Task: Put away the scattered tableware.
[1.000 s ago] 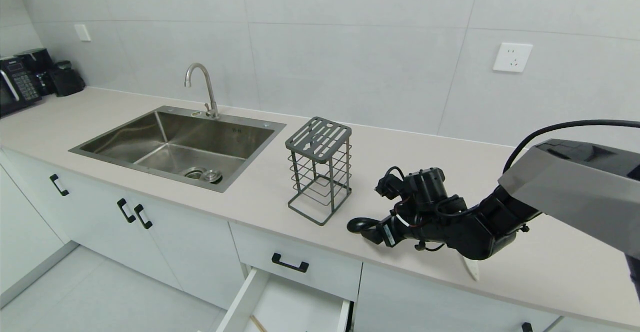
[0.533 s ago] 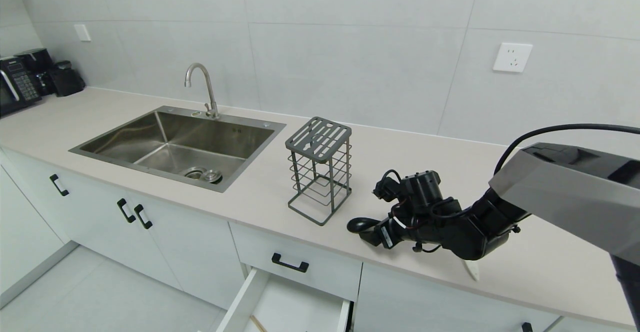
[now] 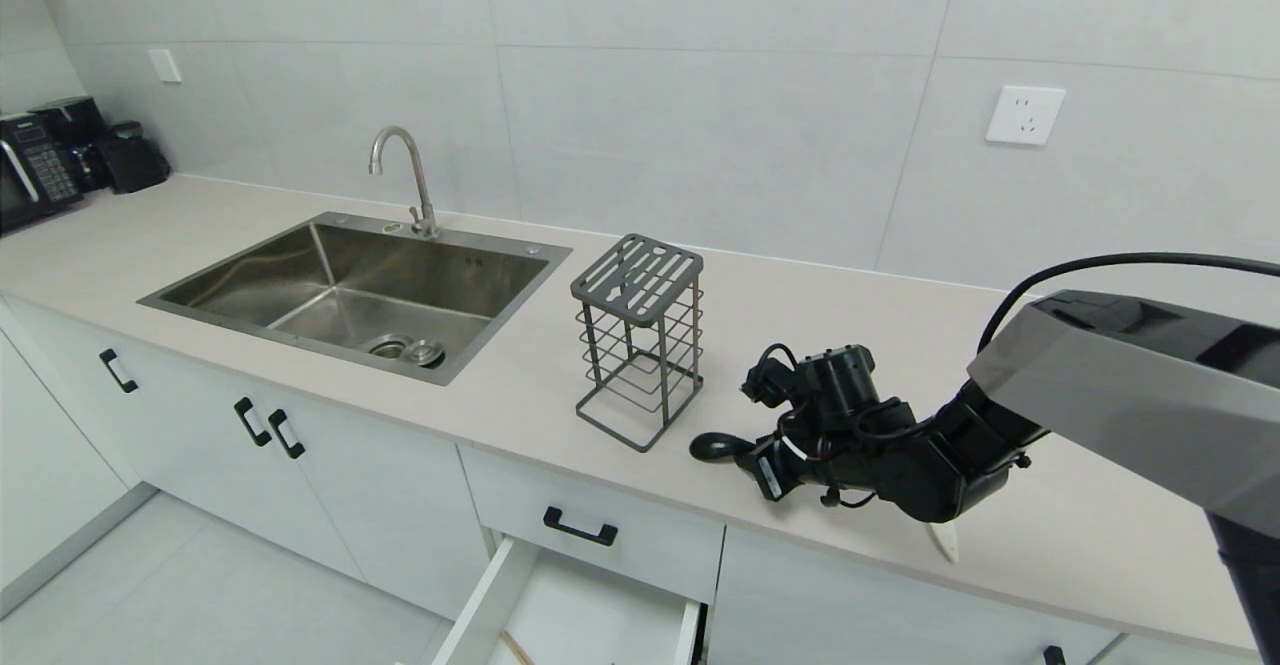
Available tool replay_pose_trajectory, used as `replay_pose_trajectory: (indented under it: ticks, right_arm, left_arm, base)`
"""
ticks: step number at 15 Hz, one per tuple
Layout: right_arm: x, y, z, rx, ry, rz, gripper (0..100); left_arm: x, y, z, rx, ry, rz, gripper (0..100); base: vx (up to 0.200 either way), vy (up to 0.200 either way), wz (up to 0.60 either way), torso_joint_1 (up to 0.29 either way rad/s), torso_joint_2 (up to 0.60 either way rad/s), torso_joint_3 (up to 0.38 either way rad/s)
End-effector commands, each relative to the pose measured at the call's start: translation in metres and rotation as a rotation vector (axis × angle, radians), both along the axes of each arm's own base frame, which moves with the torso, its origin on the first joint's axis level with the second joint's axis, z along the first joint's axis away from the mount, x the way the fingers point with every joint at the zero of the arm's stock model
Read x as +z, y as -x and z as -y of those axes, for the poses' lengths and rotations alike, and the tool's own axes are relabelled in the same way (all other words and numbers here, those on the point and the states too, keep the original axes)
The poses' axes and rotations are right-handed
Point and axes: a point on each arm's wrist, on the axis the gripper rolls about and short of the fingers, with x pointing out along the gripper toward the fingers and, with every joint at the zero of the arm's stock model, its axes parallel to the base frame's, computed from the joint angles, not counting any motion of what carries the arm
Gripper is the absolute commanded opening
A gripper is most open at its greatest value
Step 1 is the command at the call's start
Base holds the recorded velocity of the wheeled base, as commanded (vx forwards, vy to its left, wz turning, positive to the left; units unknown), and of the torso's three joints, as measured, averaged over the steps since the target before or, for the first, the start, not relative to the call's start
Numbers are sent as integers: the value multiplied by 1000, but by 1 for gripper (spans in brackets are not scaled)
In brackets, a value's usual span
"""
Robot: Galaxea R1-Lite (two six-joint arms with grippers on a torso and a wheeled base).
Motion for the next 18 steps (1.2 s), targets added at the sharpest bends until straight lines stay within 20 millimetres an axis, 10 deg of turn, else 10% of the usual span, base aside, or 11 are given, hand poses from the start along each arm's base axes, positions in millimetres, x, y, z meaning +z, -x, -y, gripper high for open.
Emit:
replay_pose_trajectory:
  ticks: [1, 18]
  right_arm:
    - [-2, 0, 0, 1, 2, -3, 0]
    - [127, 87, 44, 85, -93, 200, 0]
  left_arm:
    - [0, 0, 0, 1, 0, -1, 100]
    - [0, 0, 0, 1, 0, -1, 100]
  base:
    - [0, 0, 0, 0, 0, 0]
    - [0, 0, 0, 0, 0, 0]
